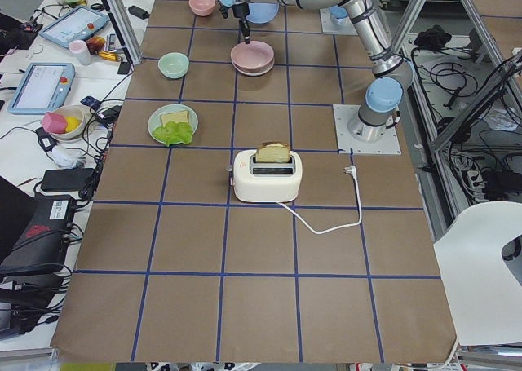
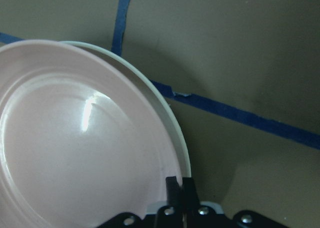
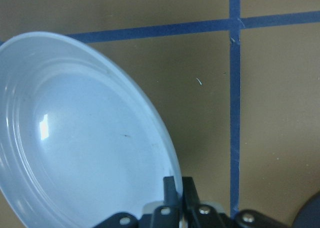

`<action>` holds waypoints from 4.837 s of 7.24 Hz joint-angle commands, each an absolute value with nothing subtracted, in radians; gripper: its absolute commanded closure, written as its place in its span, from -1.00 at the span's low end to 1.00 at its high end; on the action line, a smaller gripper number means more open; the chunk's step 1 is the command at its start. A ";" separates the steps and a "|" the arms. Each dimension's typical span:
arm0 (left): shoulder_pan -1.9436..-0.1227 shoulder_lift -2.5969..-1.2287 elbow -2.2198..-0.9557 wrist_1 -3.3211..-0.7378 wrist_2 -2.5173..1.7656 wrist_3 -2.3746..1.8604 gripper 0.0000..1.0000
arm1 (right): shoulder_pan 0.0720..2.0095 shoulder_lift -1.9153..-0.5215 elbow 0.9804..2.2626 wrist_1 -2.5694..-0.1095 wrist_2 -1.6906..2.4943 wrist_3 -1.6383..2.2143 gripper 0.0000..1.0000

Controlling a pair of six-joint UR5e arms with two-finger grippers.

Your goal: Stack three plates with pink and blue

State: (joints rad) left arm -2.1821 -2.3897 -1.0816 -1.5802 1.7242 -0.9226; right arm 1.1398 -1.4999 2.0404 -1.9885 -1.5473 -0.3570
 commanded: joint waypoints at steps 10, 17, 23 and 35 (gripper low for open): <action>-2.128 -2.238 -0.938 -1.739 1.717 -0.798 -1.00 | 1.178 -1.506 2.039 -1.999 -1.474 -0.304 1.00; -1.930 -2.091 -0.922 -1.847 1.703 -0.583 -1.00 | 1.541 -1.479 1.977 -2.045 -1.362 0.255 1.00; -1.784 -1.903 -1.131 -1.867 1.709 -0.318 -0.95 | 1.776 -1.341 1.982 -2.246 -1.361 0.526 1.00; -1.689 -1.565 -1.517 -1.632 1.680 -0.247 -0.95 | 1.740 -1.348 1.979 -2.200 -1.362 0.506 -0.99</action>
